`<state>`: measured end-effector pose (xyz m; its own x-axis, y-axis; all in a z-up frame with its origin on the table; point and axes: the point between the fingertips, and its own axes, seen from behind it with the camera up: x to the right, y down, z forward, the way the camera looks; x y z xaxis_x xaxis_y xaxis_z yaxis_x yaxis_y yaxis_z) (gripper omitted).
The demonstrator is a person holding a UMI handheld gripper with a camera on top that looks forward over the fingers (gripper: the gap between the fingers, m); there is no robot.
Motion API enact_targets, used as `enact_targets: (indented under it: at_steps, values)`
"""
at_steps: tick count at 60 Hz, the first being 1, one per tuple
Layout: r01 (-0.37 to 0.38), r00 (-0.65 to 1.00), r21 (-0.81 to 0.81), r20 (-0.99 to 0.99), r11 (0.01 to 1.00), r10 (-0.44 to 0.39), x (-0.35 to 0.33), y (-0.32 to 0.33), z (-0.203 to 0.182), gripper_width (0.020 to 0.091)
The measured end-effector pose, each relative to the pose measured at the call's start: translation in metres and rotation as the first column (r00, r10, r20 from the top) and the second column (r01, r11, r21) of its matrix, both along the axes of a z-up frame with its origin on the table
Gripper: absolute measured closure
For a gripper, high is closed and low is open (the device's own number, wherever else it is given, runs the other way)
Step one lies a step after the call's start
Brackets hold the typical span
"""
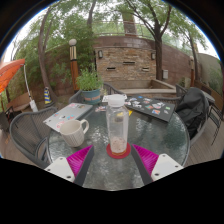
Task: Pour water
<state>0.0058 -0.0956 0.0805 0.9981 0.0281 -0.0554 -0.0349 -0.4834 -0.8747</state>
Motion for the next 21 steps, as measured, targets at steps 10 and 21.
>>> enact_targets:
  at_steps: [10,21]
  values:
    - [0.057,0.998,-0.06,-0.008,0.997,-0.057,-0.039,-0.083,0.054,0.0279]
    - [0.204,0.978,-0.046,-0.034,0.978,-0.206,-0.066,-0.155,0.12,0.0293]
